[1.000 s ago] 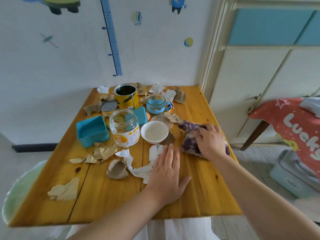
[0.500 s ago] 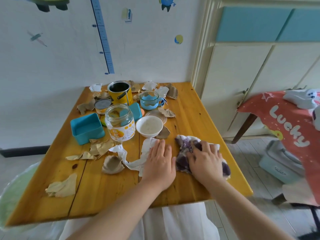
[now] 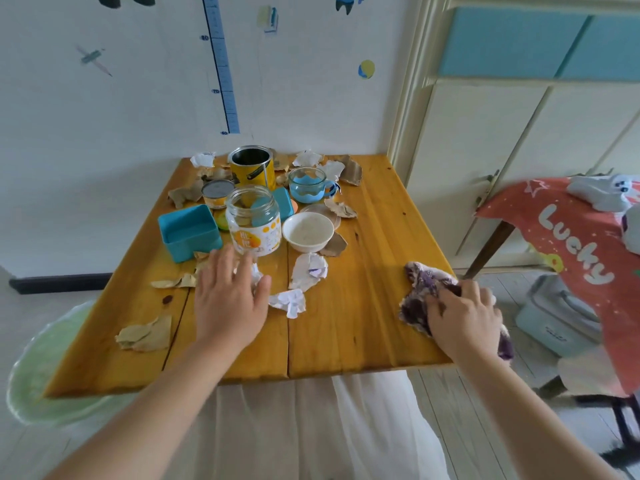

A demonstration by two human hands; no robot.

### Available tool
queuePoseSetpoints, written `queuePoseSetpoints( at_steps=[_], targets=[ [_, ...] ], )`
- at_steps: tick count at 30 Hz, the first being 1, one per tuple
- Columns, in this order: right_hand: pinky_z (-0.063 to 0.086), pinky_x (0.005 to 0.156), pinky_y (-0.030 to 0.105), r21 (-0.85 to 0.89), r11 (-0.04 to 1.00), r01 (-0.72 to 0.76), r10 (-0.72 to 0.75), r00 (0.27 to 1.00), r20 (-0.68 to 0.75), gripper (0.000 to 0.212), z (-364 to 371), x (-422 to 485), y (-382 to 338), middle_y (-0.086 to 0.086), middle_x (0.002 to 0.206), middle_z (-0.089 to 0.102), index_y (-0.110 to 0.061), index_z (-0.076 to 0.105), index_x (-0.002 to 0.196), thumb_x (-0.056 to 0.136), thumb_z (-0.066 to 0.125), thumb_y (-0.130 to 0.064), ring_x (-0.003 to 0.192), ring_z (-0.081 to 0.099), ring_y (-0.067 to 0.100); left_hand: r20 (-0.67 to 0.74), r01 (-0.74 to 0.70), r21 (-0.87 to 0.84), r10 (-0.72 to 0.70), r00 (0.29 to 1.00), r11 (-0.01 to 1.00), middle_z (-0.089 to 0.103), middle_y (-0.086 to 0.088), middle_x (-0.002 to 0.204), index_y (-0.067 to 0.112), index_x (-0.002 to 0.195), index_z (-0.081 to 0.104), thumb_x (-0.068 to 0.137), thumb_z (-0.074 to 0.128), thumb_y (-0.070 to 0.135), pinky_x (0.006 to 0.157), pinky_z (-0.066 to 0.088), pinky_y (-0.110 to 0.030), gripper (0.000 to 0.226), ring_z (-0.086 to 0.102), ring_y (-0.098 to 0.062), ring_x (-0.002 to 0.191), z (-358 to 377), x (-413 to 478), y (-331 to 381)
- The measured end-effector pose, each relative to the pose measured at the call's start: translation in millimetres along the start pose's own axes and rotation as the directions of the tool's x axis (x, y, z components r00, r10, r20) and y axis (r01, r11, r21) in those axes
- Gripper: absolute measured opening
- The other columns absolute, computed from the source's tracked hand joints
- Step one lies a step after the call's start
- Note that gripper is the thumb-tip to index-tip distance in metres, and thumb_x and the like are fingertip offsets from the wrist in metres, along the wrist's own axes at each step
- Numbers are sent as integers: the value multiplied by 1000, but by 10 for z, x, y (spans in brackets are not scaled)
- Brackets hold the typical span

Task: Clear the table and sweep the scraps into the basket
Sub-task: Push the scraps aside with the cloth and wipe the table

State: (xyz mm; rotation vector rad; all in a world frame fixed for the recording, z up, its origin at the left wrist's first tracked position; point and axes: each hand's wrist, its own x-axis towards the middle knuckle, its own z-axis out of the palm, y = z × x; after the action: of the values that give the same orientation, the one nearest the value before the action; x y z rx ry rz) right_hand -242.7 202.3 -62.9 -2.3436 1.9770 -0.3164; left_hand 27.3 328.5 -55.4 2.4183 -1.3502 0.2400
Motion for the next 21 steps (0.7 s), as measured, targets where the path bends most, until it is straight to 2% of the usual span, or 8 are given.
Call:
queuePoseSetpoints(
  at_steps=[3,7,13,17,19,21],
  targets=[
    [33,97,44,-28,998,60,-60,998,-8,43,76,-116,-307,8,125,45,-27,50,131,95,34,-43,117,37,31,156,96,48,-102,982,994,14,-15,154,18,144,26,91,27,53,113,16,-48,63,10,-34,142,73,-55,-156],
    [31,100,45,-12,991,136,-135,990,42,47,130,-187,-720,8,129,42,-25,41,139,96,30,-43,119,36,30,212,125,76,-139,967,989,2,-11,156,23,146,16,87,17,64,113,15,-49,72,4,-33,142,162,-35,-171],
    [28,100,44,40,964,264,-266,961,70,46,170,-269,-1176,8,128,41,-27,39,139,96,29,-41,118,36,31,249,152,92,-170,953,984,4,-8,157,25,146,17,84,12,68,114,11,-51,75,5,-32,143,201,-18,-187],
    [31,95,39,160,912,377,-392,917,73,38,136,-260,-1359,6,123,45,-28,49,132,97,35,-35,114,38,28,240,160,77,-174,955,984,7,-7,157,26,145,21,87,12,63,115,12,-49,69,6,-31,143,172,-16,-197],
    [33,90,37,231,901,366,-382,924,26,34,83,-182,-1255,6,119,48,-24,56,124,97,38,-30,111,40,26,227,160,56,-169,959,985,9,-8,156,25,145,24,85,10,66,115,13,-48,74,7,-31,143,153,-33,-194],
    [35,89,38,304,922,240,-227,971,-78,30,23,-26,-1036,10,118,50,-19,61,116,95,42,-26,110,41,29,186,162,5,-160,969,987,11,-9,156,24,144,25,80,3,74,114,14,-48,84,8,-31,143,128,-53,-191]
  ],
)
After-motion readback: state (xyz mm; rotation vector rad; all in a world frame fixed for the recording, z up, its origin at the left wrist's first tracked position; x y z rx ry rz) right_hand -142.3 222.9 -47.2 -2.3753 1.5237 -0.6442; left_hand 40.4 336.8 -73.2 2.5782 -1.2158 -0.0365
